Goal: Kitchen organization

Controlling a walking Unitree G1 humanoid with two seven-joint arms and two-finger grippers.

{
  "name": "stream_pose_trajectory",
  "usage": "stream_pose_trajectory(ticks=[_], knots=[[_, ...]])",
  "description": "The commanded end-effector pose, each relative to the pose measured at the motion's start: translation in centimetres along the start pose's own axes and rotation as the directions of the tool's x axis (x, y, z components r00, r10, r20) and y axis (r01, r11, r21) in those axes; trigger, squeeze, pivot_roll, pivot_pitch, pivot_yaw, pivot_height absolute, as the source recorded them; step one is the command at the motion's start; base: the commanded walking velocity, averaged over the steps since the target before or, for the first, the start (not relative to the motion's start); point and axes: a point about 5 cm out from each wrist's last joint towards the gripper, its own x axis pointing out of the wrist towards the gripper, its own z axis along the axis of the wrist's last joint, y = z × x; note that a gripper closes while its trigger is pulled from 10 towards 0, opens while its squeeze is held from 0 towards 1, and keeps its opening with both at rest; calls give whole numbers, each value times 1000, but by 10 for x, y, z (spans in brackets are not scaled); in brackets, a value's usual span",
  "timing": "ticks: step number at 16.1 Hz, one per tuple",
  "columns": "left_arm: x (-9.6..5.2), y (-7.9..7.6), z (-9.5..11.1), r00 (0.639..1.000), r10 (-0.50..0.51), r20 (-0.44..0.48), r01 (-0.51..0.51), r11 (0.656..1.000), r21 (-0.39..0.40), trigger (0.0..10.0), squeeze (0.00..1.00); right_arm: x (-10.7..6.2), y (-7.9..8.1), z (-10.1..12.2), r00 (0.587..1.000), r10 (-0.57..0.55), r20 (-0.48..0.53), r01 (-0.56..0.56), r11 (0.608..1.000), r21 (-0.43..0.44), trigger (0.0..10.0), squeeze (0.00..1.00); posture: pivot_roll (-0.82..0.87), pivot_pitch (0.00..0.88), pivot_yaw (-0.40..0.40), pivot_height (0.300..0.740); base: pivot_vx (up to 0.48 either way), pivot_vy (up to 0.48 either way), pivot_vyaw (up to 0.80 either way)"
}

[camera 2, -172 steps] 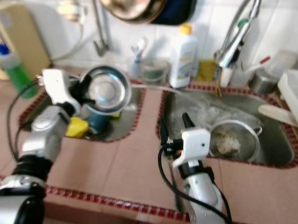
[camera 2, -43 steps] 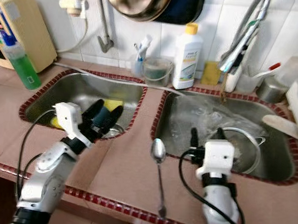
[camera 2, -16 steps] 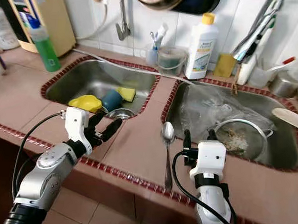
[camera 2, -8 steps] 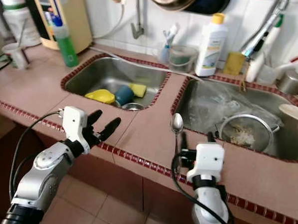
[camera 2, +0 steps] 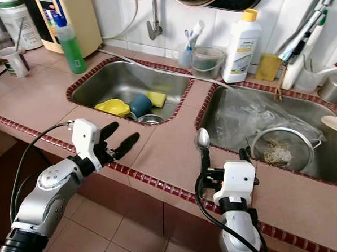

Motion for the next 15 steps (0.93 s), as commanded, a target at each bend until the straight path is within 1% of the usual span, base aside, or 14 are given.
stream_pose_trajectory(ticks=[1, 2, 3, 4, 5, 6, 7, 8, 10, 11, 13, 15], knots=[[3, -3, 13, 999, -40, 33, 38, 997, 64, 10000, 0, 2, 1, 4, 1000, 5, 14, -5, 1000, 12, 10000, 0, -150, 33, 81, 740, 0, 0, 0], [4, -8, 15, 997, -70, 26, 67, 991, 113, 10000, 0, 3, 1, 4, 1000, 5, 11, -5, 1000, 9, 10000, 0, -147, 37, 80, 740, 0, 0, 0], [7, -13, 15, 997, -72, 3, 71, 985, 155, 10000, 0, 4, -1, 4, 1000, 9, -3, -9, 1000, -22, 10000, 0, -149, 41, 78, 740, 0, 0, 0], [9, -17, 16, 996, -86, 5, 85, 987, 136, 10000, 0, 6, -3, 5, 1000, 6, -5, -6, 1000, -16, 10000, 0, -149, 41, 77, 740, 0, 0, 0], [8, -20, 18, 995, -97, 6, 95, 982, 162, 10000, 0, 6, -6, 6, 1000, 1, -10, -1, 1000, -12, 10000, 0, -150, 46, 77, 740, 0, 0, 0], [8, -24, 18, 993, -114, 10, 111, 980, 168, 10000, 0, 6, -8, 7, 1000, 1, -12, -1, 1000, 2, 10000, 0, -152, 51, 75, 740, 0, 0, 0], [10, -29, 19, 990, -138, 17, 133, 978, 160, 10000, 0, 9, -10, 7, 1000, 21, -17, -21, 1000, 8, 10000, 0, -152, 49, 70, 740, 0, 0, 0], [12, -32, 20, 989, -150, 15, 146, 978, 147, 10000, 0, 12, -13, 7, 1000, 13, -25, -12, 1000, 22, 10000, 0, -152, 51, 71, 740, 0, 0, 0], [13, -38, 20, 984, -178, 20, 173, 975, 143, 10000, 0, 16, -13, 5, 998, 42, -55, -42, 999, 9, 10000, 0, -151, 50, 68, 740, 0, 0, 0], [12, -42, 18, 980, -198, 11, 194, 968, 160, 10000, 0, 18, -14, 3, 997, 47, -67, -46, 999, 19, 10000, 0, -149, 51, 68, 740, 0, 0, 0], [11, -48, 12, 975, -222, -14, 221, 960, 170, 10000, 0, 24, -13, 4, 995, 64, -72, -62, 998, 30, 10000, 0, -151, 52, 69, 740, 0, 0, 0], [11, -54, 13, 972, -235, -11, 234, 961, 149, 10000, 0, 31, -8, 4, 990, 86, -115, -81, 996, 47, 10000, 0, -148, 53, 62, 740, 0, 0, 0]])
